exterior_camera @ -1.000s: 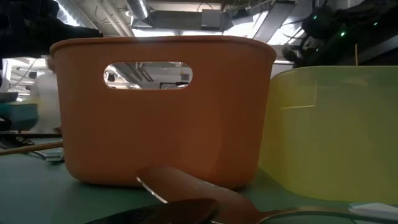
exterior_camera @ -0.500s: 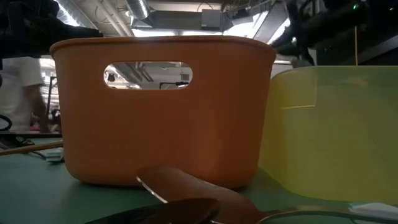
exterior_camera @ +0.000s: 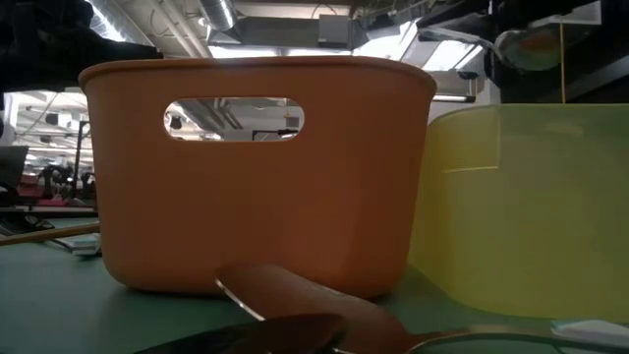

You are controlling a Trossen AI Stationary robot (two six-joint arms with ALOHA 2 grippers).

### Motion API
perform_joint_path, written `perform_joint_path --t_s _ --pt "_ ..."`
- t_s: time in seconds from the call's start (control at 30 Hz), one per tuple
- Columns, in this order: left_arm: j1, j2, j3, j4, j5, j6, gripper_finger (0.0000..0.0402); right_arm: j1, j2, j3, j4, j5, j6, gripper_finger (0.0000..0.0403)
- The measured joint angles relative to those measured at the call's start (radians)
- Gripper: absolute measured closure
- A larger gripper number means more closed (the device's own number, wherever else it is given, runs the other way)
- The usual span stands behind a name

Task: Sort silverware by color (type)
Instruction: Put the blue patterned spoon into the yellow bin

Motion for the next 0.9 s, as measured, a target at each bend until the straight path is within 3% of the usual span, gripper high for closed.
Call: perform_joint_path --t_s 0.13,0.5,0.9 --pt "0.000 0.000 0.000 0.000 0.000 0.000 0.0328 0.088 0.112 0.000 0.096 0.083 0.027 0.0373" --pt "0.000 0.000 0.000 -0.001 0.000 0.000 0.0328 0.228 0.388 0.000 0.453 0.088 0.028 0.0373" --pt "0.000 0.000 0.000 -0.012 0.000 -0.003 0.0328 0.361 0.483 0.000 0.479 0.194 0.017 0.0373"
